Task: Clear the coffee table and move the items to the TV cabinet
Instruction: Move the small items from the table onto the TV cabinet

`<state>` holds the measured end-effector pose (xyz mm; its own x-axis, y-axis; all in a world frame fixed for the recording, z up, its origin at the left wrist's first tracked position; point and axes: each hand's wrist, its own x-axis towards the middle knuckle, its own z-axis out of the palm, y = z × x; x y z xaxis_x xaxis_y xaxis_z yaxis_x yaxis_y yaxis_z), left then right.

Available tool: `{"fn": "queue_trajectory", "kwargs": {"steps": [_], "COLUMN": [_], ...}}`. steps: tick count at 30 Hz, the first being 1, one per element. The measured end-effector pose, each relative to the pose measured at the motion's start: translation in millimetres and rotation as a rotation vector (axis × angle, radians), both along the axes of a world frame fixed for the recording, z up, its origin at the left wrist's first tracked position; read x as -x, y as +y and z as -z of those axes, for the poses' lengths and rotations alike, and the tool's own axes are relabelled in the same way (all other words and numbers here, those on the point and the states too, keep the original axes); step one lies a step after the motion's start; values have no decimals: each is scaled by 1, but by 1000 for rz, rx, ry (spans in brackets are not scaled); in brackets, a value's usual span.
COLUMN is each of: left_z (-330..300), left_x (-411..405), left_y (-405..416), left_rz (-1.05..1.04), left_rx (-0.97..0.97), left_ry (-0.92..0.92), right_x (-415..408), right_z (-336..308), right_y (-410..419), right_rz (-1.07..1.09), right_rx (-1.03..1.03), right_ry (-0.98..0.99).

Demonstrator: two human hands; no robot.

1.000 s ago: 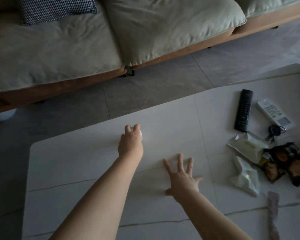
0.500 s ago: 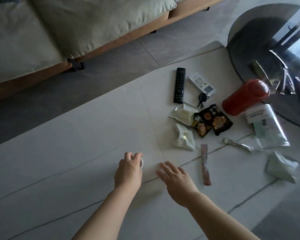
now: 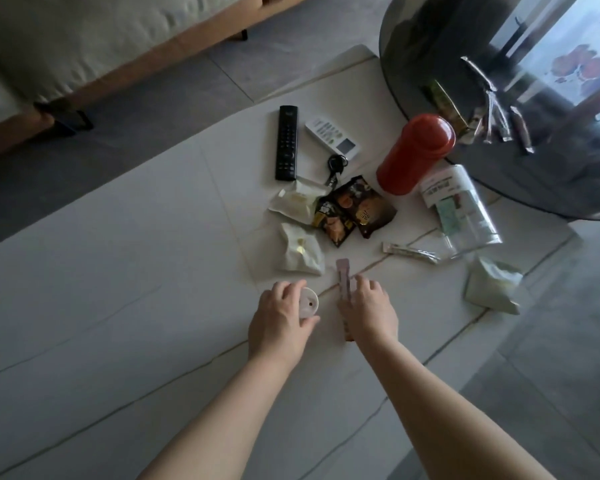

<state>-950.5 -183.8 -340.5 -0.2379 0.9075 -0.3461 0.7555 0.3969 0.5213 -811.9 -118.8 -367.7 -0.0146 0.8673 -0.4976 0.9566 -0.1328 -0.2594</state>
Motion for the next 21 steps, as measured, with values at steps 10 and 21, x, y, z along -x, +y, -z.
{"fn": "queue_trajectory", "kwargs": {"steps": [10,21], "left_z": [11,13], "left_x": [-30,-36], "left_y": [30,30], "left_rz": [50,47], "left_rx": [-54,-33], "left_ry": [-40,-27], "right_x": [-47,-72], "right_z": [-6,7], "right_y": [49,65], "right_rz": [9,-306], "right_rx": [-111,-198], "right_ry": [-56,-270]}}
